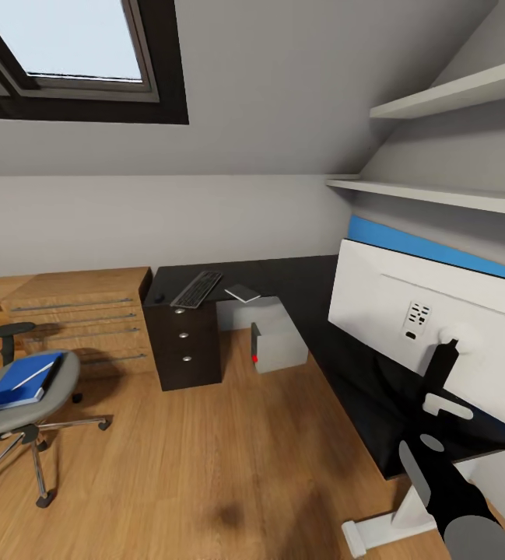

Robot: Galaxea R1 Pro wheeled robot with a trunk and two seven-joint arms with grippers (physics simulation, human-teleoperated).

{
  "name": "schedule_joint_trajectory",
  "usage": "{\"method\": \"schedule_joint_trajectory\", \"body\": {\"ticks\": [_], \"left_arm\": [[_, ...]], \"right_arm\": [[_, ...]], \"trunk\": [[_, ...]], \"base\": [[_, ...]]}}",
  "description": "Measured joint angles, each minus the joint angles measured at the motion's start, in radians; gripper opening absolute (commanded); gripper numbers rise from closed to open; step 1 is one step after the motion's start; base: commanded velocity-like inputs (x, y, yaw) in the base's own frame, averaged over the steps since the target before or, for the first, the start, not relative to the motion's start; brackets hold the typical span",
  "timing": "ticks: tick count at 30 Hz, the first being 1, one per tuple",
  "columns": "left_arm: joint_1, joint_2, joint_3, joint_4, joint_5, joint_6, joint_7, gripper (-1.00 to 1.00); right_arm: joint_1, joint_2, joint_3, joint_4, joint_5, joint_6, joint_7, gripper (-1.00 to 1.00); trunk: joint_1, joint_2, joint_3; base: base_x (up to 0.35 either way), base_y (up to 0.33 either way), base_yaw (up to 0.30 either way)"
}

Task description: In the bedroom, organize the workspace by keeping the computer under the desk, ensuring the monitor is on the desk, placing the keyboard on the desk next to the monitor, placing the mouse on the desk next to the keyboard, moving the folder from the swivel chair onto the desk next to the mouse, stacking the notebook on top of the folder with the pen on top of the notebook, and positioning the swivel chair next to the desk.

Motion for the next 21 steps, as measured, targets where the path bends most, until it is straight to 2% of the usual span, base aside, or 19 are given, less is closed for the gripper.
{"method": "schedule_joint_trajectory", "body": {"ticks": [12, 19, 21], "left_arm": [[0.0, -0.001, 0.0, 0.0, 0.0, 0.0, 0.0, 1.0], [0.0, -0.001, 0.0, 0.0, 0.0, 0.0, 0.0, 1.0], [0.0, 0.0, 0.0, 0.0, 0.0, 0.001, 0.0, 1.0]], "right_arm": [[-0.001, 0.0, 0.0, 0.0, -0.001, -0.001, 0.0, 1.0], [-0.001, 0.0, 0.003, -0.001, -0.004, 0.001, 0.002, 1.0], [-0.001, 0.016, 0.023, -0.001, -0.003, 0.0, 0.004, 1.0]], "trunk": [[0.001, 0.0, 0.0], [0.001, 0.0, 0.0], [0.001, 0.0, 0.0]], "base": [[-0.288, -0.001, 0.0], [-0.332, -0.088, 0.0], [-0.319, -0.15, 0.0]]}}
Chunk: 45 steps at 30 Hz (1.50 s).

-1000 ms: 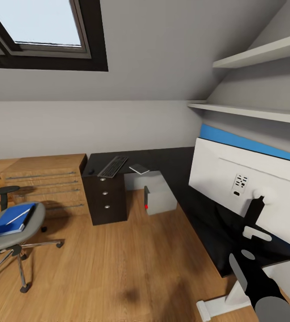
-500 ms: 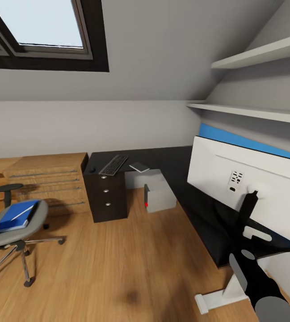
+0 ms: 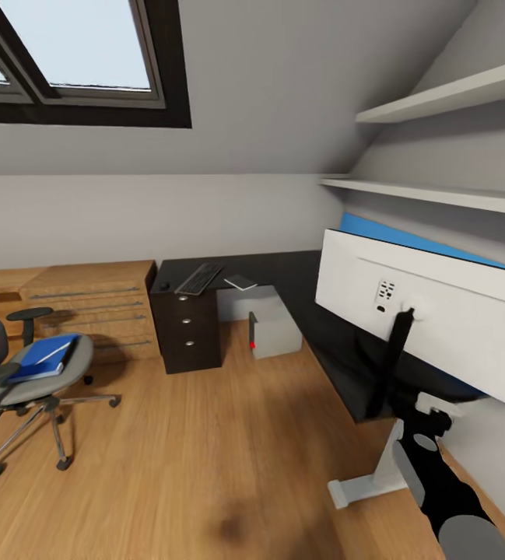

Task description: In the bedroom, organize the workspace by keeping the computer under the desk, ensuring the monitor is on the desk, placing the keyboard on the desk next to the monitor, placing the mouse on the desk next to the keyboard, moving the folder from the swivel chair onto the desk next to the mouse, stacking the notebook on top of the folder with the pen on top of the notebook, and positioning the swivel chair next to the desk.

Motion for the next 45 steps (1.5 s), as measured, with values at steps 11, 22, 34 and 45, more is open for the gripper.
{"method": "schedule_joint_trajectory", "body": {"ticks": [11, 22, 34, 45], "left_arm": [[0.0, 0.002, 0.0, 0.006, -0.029, 0.138, -0.001, 1.0], [0.0, 0.002, 0.0, 0.006, -0.046, 0.172, -0.002, 1.0], [0.0, 0.002, 0.0, 0.006, -0.047, 0.171, -0.002, 1.0], [0.0, 0.001, 0.0, 0.006, -0.047, 0.171, -0.002, 1.0]], "right_arm": [[0.005, 0.027, 0.035, 0.0, 0.08, -0.144, 0.0, 1.0], [0.008, 0.017, 0.037, 0.0, 0.135, -0.201, 0.037, 1.0], [0.173, 0.003, 0.032, -0.439, 0.103, 0.161, 0.145, 1.0], [0.206, 0.008, -0.004, -0.665, 0.007, 0.546, 0.144, 1.0]], "trunk": [[0.0, 0.0, 0.0], [-0.001, 0.0, 0.0], [-0.001, 0.0, 0.0], [-0.001, 0.0, 0.0]], "base": [[-0.181, -0.266, 0.0], [0.074, -0.198, 0.0], [0.004, -0.006, 0.0], [0.023, -0.062, 0.0]]}}
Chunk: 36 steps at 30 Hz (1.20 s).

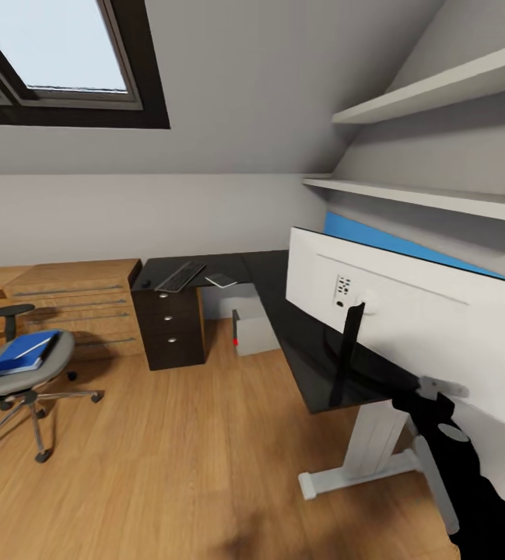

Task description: In the bedroom, organize the workspace by keeping the computer under the desk, ensuring the monitor is on the desk, placing the keyboard on the desk next to the monitor, placing the mouse on the desk next to the keyboard, moving the folder from the swivel chair onto the desk next to the mouse, stacking the notebook on top of the folder with the pen on top of the notebook, and positioning the swivel chair next to the desk.

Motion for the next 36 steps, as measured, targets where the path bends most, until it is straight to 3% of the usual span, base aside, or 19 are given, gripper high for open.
{"method": "schedule_joint_trajectory", "body": {"ticks": [9, 21, 28, 36], "left_arm": [[0.0, -0.001, 0.0, 0.0, 0.0, -0.001, 0.0, 1.0], [0.0, 0.0, 0.0, 0.0, 0.0, -0.002, 0.0, 1.0], [0.0, 0.0, 0.0, 0.0, 0.0, -0.002, 0.0, 1.0], [0.0, 0.001, 0.0, 0.0, 0.0, -0.001, 0.0, 1.0]], "right_arm": [[0.001, 0.001, 0.0, -0.028, -0.004, 0.05, 0.001, 1.0], [0.001, -0.003, -0.002, -0.024, 0.001, -0.066, 0.005, 1.0], [0.001, -0.004, -0.002, -0.023, 0.004, -0.082, 0.006, 1.0], [0.001, -0.005, -0.003, -0.021, 0.007, -0.085, 0.004, 1.0]], "trunk": [[0.0, 0.0, 0.0], [0.0, 0.0, 0.0], [0.0, 0.0, 0.0], [0.0, 0.0, 0.0]], "base": [[0.135, -0.282, 0.0], [0.099, -0.197, 0.0], [0.031, -0.03, 0.0], [0.232, -0.178, 0.0]]}}
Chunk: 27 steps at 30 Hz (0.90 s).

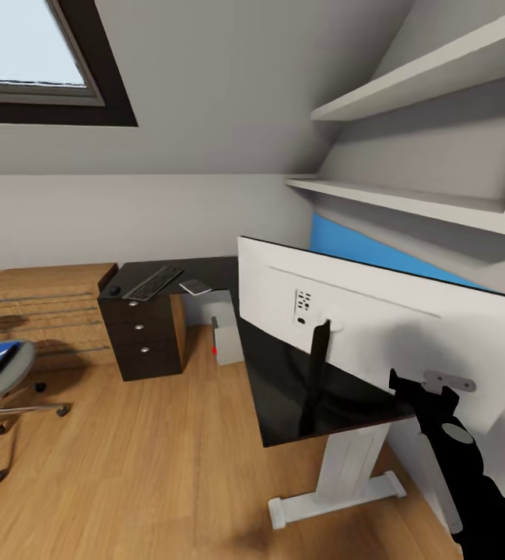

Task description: In the bedroom, organize the workspace by keeping the computer under the desk, ensuring the monitor is on the desk, placing the keyboard on the desk next to the monitor, placing the mouse on the desk next to the keyboard, moving the folder from the swivel chair onto the desk next to the mouse, stacking the notebook on top of the folder with the pen on top of the notebook, and positioning the swivel chair next to the desk.

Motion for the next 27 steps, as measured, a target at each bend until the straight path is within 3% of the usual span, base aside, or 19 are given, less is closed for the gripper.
{"method": "schedule_joint_trajectory", "body": {"ticks": [13, 20, 23, 27], "left_arm": [[0.0, 0.0, 0.0, 0.0, 0.0, -0.002, 0.0, 1.0], [0.0, 0.001, 0.0, -0.001, 0.0, -0.005, 0.002, 1.0], [0.0, 0.002, 0.0, -0.001, 0.0, -0.005, 0.002, 1.0], [0.0, 0.002, 0.0, -0.001, 0.0, -0.005, 0.002, 1.0]], "right_arm": [[0.0, 0.0, -0.001, 0.002, -0.002, -0.001, -0.001, 1.0], [0.0, -0.003, -0.005, 0.03, 0.002, 0.0, 0.001, 1.0], [0.0, -0.023, -0.006, 0.045, 0.001, 0.0, 0.001, 1.0], [0.0, -0.029, -0.006, 0.047, 0.001, 0.0, 0.0, 1.0]], "trunk": [[0.0, 0.0, 0.0], [0.0, 0.0, 0.0], [0.0, 0.0, 0.0], [0.0, 0.0, 0.0]], "base": [[0.251, -0.212, 0.0], [0.144, -0.006, 0.0], [0.269, 0.0, 0.0], [0.228, 0.0, 0.0]]}}
